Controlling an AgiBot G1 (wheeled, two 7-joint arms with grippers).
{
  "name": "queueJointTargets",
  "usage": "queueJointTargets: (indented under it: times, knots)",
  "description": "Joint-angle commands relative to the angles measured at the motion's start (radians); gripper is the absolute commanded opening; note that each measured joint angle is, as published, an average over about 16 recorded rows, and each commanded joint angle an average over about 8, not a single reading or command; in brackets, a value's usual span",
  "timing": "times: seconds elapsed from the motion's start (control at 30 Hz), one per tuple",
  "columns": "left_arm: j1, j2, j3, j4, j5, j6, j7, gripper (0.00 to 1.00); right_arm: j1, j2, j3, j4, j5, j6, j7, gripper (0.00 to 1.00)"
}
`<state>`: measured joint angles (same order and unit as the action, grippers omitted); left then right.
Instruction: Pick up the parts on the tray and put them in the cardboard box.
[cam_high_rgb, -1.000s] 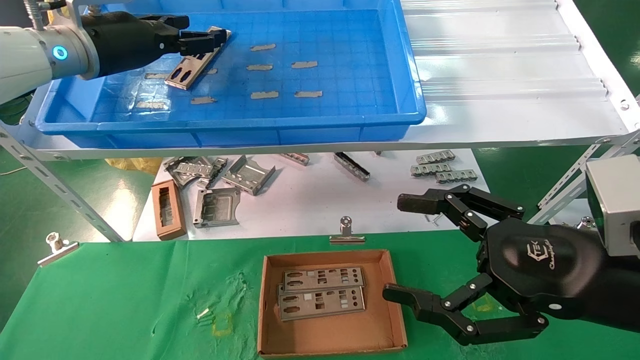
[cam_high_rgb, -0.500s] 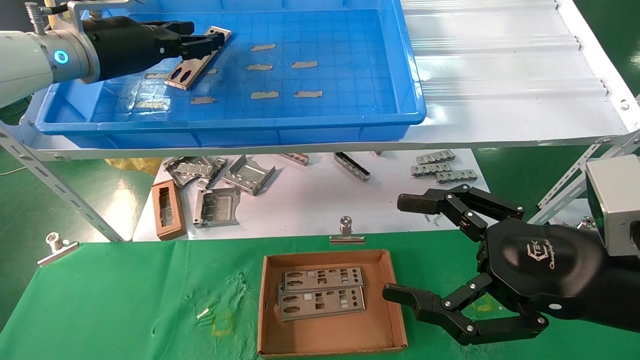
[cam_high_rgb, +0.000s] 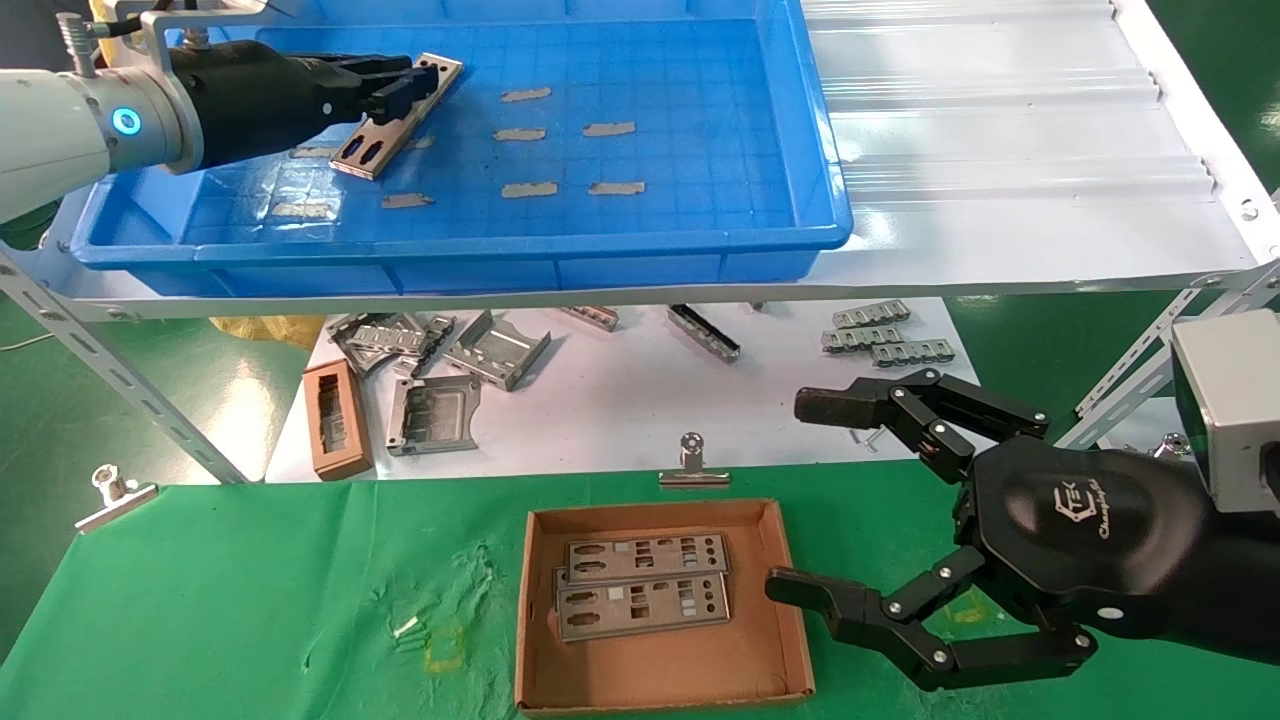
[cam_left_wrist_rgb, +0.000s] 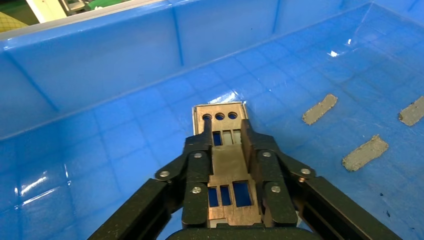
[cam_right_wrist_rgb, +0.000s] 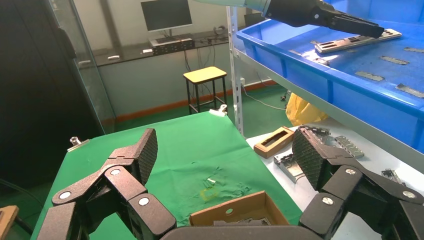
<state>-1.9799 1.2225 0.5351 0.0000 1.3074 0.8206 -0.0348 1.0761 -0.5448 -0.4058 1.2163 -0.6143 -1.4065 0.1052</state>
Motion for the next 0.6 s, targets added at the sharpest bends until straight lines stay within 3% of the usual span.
queueJointTargets:
  times: [0.03,0.27,0.6]
  knots:
    - [0.001,0.001,0.001,0.001,0.001,-0.002,-0.001,0.13,0.000,0.000,0.000,0.000,0.000,0.000,0.000,1.00]
    - [0.000,-0.003,-0.003,-0.011,-0.005,0.000,0.016,0.98,0.000,0.000,0.000,0.000,0.000,0.000,0.000,1.00]
    - [-0.004,-0.018,-0.001,-0.022,-0.001,0.037,0.056,1.00,0.000,0.000,0.000,0.000,0.000,0.000,0.000,1.00]
